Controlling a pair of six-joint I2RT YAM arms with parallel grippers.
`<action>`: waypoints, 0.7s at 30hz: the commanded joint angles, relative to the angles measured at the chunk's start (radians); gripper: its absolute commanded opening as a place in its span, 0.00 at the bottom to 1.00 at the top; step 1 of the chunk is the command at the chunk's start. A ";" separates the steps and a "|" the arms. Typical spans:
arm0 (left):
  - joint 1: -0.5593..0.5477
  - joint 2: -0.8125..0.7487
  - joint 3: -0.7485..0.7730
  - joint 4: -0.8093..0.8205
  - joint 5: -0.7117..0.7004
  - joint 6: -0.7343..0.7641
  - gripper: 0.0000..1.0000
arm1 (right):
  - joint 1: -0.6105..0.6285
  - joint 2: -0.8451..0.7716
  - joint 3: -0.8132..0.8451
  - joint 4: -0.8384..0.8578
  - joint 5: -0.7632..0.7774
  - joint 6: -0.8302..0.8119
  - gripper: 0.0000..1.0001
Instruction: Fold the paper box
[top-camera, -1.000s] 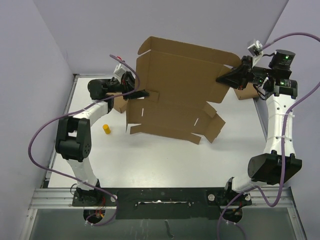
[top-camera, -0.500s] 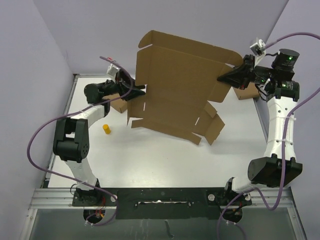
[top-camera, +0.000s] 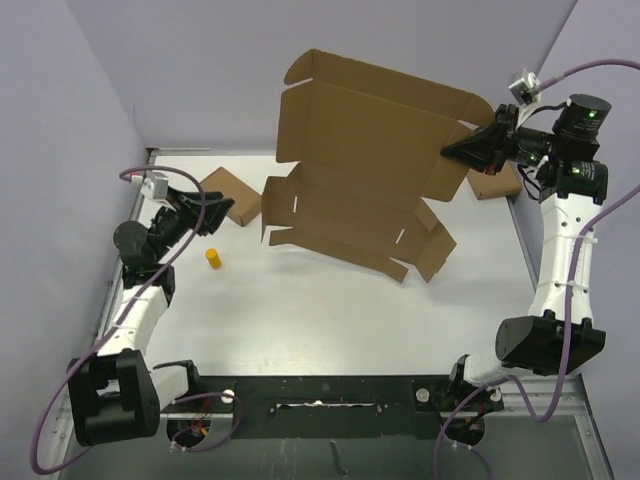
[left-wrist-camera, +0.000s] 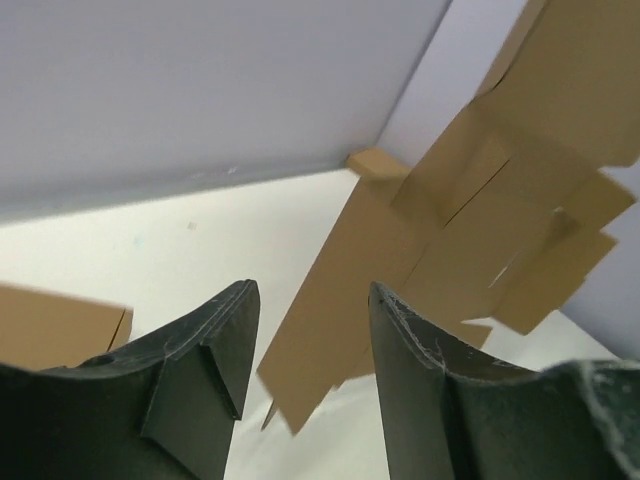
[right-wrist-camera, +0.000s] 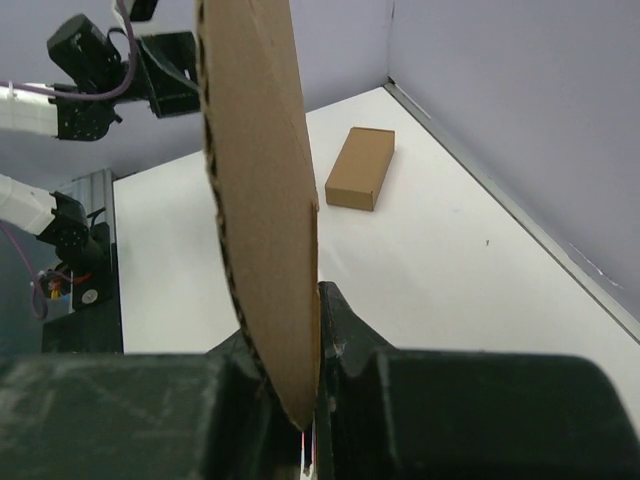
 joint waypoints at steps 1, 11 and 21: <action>0.009 -0.013 -0.113 -0.178 -0.121 0.130 0.43 | -0.010 -0.020 0.101 0.051 -0.002 0.095 0.00; 0.006 0.143 -0.139 0.016 -0.117 0.065 0.35 | -0.020 0.014 0.191 0.325 -0.037 0.410 0.00; -0.041 0.329 -0.099 0.355 -0.058 -0.203 0.39 | -0.069 0.124 0.264 1.167 -0.025 1.192 0.00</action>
